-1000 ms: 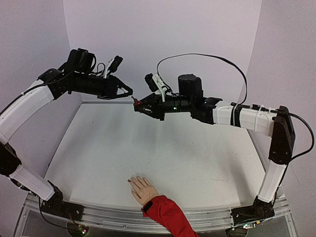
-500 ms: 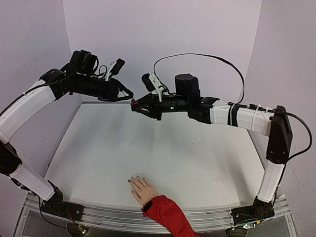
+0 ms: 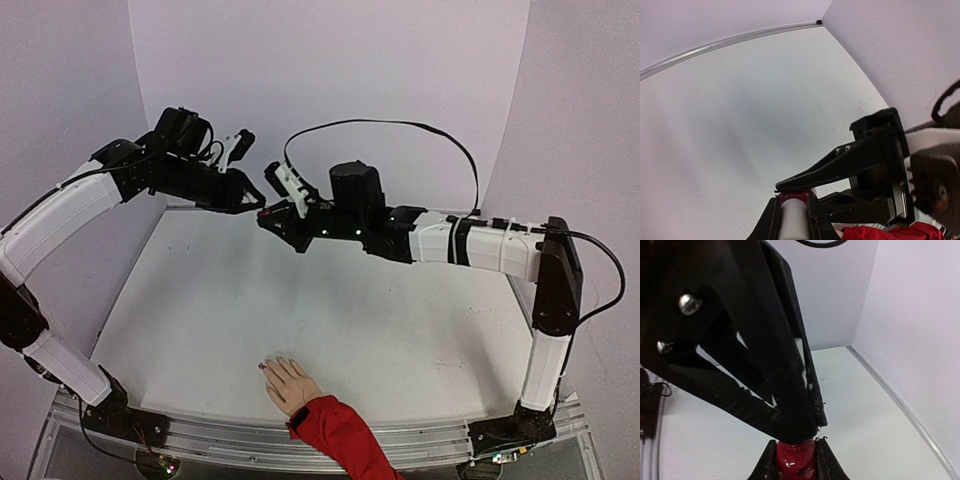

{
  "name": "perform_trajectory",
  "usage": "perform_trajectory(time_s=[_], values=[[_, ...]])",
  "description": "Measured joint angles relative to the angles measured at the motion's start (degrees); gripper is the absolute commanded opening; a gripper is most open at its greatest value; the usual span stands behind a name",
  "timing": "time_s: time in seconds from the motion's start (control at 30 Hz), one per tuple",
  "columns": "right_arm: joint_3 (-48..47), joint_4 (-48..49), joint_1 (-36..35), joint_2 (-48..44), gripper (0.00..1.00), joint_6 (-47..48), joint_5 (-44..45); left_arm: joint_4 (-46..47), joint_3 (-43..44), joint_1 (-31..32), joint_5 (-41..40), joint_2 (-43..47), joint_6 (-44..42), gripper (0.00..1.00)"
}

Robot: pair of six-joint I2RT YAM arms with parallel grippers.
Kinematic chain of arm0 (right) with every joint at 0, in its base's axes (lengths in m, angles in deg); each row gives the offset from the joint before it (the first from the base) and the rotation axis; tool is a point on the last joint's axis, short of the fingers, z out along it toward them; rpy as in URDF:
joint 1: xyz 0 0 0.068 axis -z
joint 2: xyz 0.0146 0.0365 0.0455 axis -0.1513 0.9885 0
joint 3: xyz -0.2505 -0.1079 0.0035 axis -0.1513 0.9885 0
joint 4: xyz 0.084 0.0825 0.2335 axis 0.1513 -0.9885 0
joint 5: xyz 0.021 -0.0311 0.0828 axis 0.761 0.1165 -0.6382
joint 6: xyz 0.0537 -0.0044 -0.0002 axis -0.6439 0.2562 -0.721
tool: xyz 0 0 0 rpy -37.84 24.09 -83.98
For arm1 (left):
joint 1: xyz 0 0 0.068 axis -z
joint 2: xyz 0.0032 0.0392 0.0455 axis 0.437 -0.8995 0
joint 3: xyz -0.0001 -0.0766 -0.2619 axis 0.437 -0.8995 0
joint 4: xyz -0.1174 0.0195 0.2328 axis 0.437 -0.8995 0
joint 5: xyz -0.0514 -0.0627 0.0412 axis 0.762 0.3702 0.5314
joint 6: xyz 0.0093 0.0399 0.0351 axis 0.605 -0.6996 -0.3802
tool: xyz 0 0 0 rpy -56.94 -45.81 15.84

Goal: Paint the nails

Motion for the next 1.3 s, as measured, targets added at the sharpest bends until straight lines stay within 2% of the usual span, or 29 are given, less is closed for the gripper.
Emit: perform_trajectory(time_s=[0.13,0.23,0.5,0.67,0.87,1.13,1.23,1.3], values=[[0.79,2.78,-2.91,0.79,0.0,3.02,13.6,-1.55,1.2,0.11,-3.56,-1.18,1.11,0.0],[0.79,4.24,-3.78,1.9,0.0,3.52,18.56,-1.51,1.22,0.44,-6.14,-1.9,1.99,0.0],[-3.52,4.79,-4.24,6.71,0.0,3.58,22.71,-1.14,0.9,0.37,-11.5,-3.37,4.31,0.0],[-3.85,4.15,-4.09,7.04,0.0,3.19,20.63,0.0,-0.15,0.37,-11.85,-3.37,4.66,0.0],[-3.87,1.07,-0.35,7.04,0.0,-0.17,5.62,1.09,-2.25,-0.28,-7.61,-3.37,-0.72,0.0],[-7.74,-6.36,7.23,7.39,0.0,-12.33,-28.37,3.63,-3.74,-0.94,6.4,-2.38,-13.92,0.0],[-10.73,-5.07,8.55,8.74,0.0,-19.45,-40.04,4.09,-3.43,-1.33,12.35,-0.87,-17.99,0.0],[-11.47,0.15,8.76,9.86,0.0,-25.97,-47.28,3.58,-2.97,-1.49,15.76,-0.07,-20.46,0.0]])
